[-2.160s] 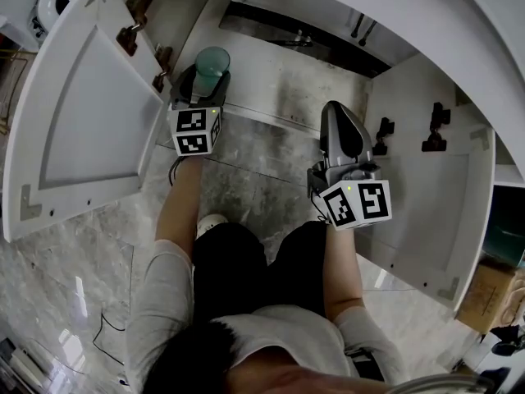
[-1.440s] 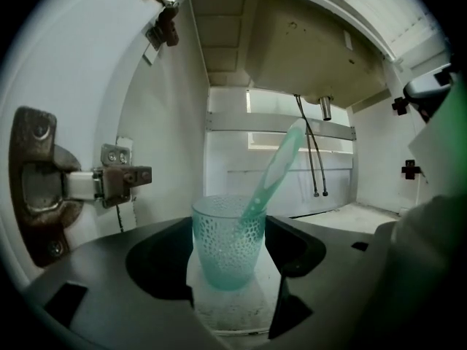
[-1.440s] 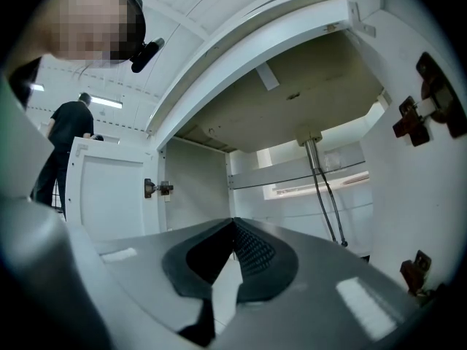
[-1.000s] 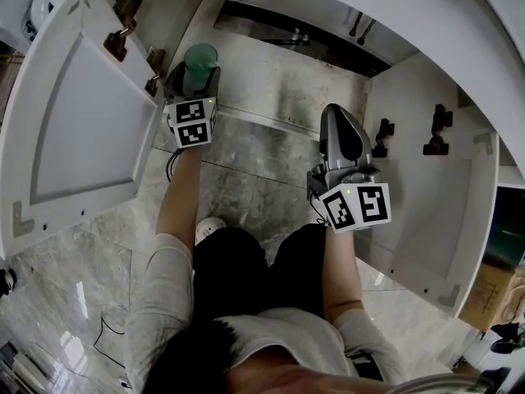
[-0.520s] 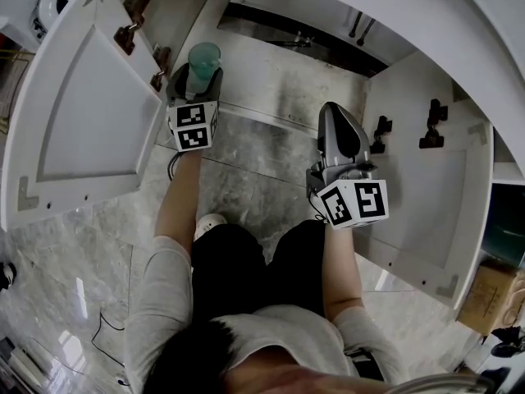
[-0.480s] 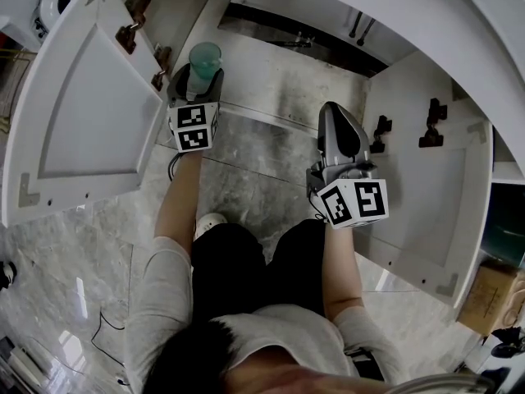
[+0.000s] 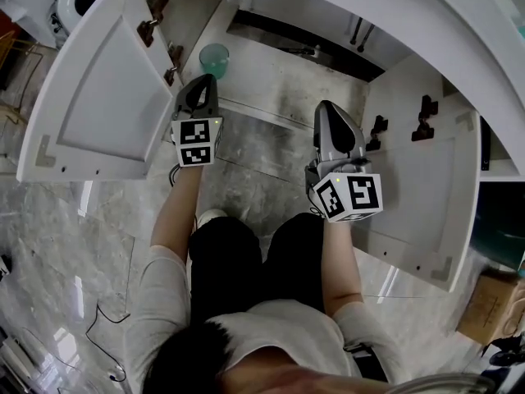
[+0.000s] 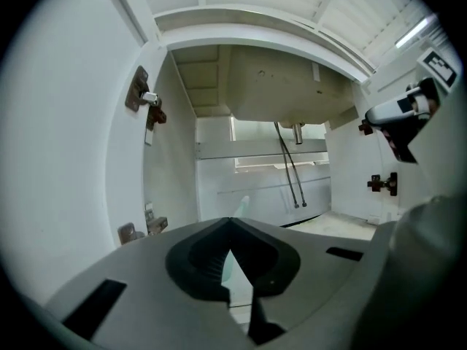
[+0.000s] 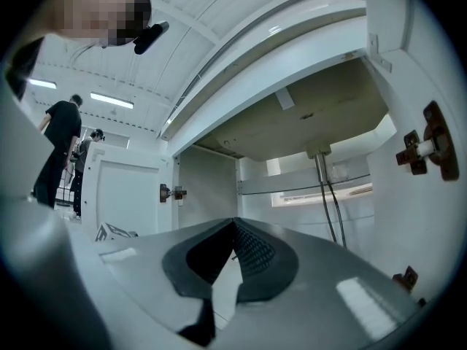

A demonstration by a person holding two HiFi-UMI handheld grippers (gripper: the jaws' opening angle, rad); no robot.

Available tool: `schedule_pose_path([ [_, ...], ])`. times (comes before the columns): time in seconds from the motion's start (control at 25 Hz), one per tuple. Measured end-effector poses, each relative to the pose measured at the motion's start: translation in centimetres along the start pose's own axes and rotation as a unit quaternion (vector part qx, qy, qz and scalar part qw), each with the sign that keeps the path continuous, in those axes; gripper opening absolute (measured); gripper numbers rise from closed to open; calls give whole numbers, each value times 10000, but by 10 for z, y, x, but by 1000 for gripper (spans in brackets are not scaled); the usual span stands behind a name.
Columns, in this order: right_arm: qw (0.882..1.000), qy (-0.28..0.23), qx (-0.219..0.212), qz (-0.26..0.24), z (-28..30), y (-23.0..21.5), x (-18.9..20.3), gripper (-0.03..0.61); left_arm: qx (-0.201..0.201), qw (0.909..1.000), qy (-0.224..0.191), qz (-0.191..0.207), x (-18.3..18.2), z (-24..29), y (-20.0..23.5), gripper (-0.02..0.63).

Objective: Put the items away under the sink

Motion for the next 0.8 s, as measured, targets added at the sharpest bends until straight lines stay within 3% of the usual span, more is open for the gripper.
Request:
schedule_pose_path([
  [0.4,9996,283,47,-62,16,7,-14,11,482,9986,-194,-95,-49,-44,-5,8],
  [0.6,9992,385,54,-33,31,15,-44,11,699,9974,-174,40,-91,-64,-16,8],
  [0.8,9985,512,-1,179,31,27,-88,11,741,9972,14,-136,-139,-96,-23,9],
])
Point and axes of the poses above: the fingertips, and each gripper's own axes: z forward along the fingers, y to its left, x out of its underside, the point moved 10 cm from there along -z, backward along the fingers, and after that the axes turned 12 degrees about -z, right-handed, at the moved point
